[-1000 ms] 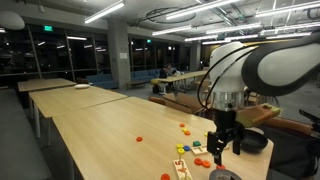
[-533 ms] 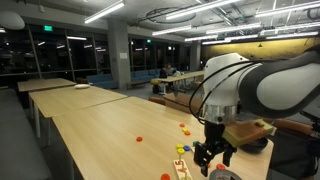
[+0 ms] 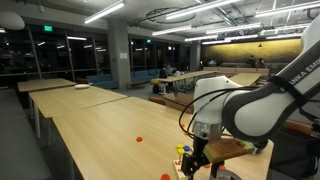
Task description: Remove the orange object from the wooden object
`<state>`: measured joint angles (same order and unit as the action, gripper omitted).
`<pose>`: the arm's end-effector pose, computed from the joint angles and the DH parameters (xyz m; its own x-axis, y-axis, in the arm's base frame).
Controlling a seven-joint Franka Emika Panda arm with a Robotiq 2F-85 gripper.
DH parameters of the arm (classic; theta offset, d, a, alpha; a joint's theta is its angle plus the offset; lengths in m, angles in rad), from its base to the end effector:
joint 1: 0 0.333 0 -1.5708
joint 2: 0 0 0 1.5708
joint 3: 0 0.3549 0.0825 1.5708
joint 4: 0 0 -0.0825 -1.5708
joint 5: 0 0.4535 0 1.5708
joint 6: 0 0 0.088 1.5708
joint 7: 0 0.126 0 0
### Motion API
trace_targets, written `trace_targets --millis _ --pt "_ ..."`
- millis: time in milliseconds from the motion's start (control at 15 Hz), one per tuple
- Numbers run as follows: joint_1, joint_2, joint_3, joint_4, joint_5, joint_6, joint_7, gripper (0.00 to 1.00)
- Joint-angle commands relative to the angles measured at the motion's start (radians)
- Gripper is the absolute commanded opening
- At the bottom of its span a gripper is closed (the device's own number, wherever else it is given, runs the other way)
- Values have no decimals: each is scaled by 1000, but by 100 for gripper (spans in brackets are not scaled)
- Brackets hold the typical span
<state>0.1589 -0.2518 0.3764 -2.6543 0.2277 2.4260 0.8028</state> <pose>0.3885 0.2240 0.2863 0.9006 -0.4331 -0.0363 -0.4345 -0.8994 -0.0479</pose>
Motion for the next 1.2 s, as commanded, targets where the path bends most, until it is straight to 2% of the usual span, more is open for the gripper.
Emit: trace_targets --millis 0,467,1133 --pt "2 115 -6 34 -74 71 77 100" --pt "18 248 -61 84 -173 109 141 100" --pt "49 302 -121 116 -159 96 128 100"
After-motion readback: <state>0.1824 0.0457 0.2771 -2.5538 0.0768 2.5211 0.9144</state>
